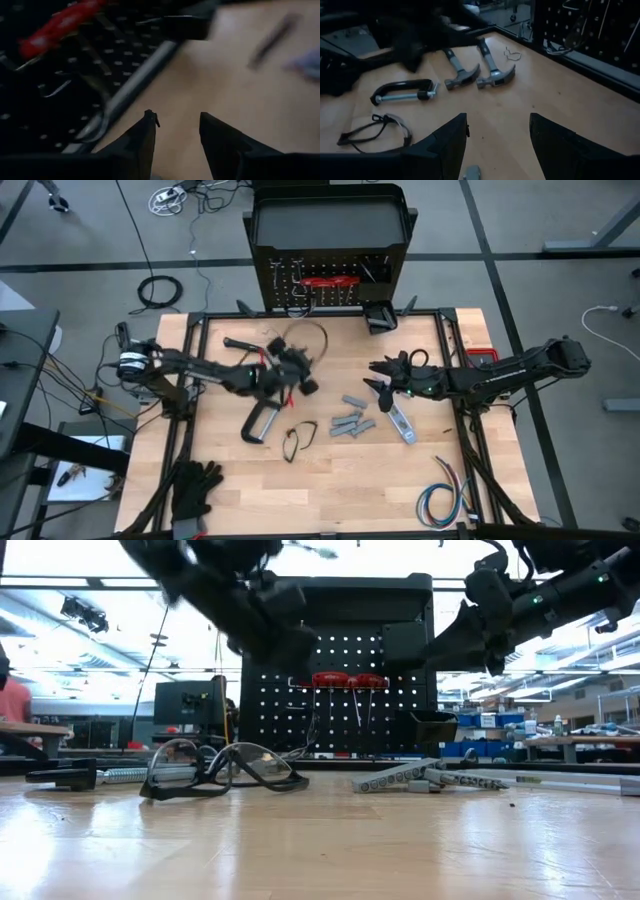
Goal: Hang tools onto peg board
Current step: Unhang the glasses
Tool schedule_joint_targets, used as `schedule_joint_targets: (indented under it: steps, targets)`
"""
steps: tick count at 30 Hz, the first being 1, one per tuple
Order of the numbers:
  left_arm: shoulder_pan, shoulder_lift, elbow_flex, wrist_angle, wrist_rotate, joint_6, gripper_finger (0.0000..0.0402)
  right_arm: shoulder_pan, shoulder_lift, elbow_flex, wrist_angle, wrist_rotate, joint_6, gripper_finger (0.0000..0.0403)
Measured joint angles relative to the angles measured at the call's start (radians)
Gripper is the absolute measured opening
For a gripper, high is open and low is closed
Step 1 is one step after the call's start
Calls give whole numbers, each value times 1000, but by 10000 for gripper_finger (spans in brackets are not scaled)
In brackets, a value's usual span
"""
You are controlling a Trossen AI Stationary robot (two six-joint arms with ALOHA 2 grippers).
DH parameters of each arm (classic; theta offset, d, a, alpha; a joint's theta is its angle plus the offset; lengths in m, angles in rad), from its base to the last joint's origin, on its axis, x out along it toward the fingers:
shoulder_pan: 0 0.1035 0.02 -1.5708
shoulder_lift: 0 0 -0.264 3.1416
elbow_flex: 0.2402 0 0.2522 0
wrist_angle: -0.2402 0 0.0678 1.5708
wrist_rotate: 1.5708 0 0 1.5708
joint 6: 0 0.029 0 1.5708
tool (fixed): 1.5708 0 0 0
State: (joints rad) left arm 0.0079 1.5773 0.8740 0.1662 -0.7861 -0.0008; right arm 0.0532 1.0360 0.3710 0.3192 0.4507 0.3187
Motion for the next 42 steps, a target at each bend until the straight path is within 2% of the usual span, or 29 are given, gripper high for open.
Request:
schedule_joint_targets:
  steps: [3,6,14,17,26,32,36,39,42]
  targets:
    - [111,17,-52,196,16,54,153,0,-2,0,10,-1,0,220]
    - [210,25,-66,294,78,66,155,5,-2,0,8,-6,-2,220]
    - [385,135,4,315,347,-6,189,10,-2,-1,36,-7,-47,220]
    - [422,205,59,306,380,-7,198,11,-2,-1,40,-7,-51,220]
    - [467,325,208,220,318,-10,201,19,-2,-1,33,-8,-52,220]
    - [500,360,288,84,277,-41,200,26,-2,-1,39,-8,-48,220]
    - [517,369,308,71,280,-57,198,41,-2,-1,30,-8,-48,220]
    - [520,368,310,76,278,-59,186,48,-2,-1,27,-8,-48,220]
    - [523,368,310,71,289,-52,154,53,-2,-1,28,-7,-45,220]
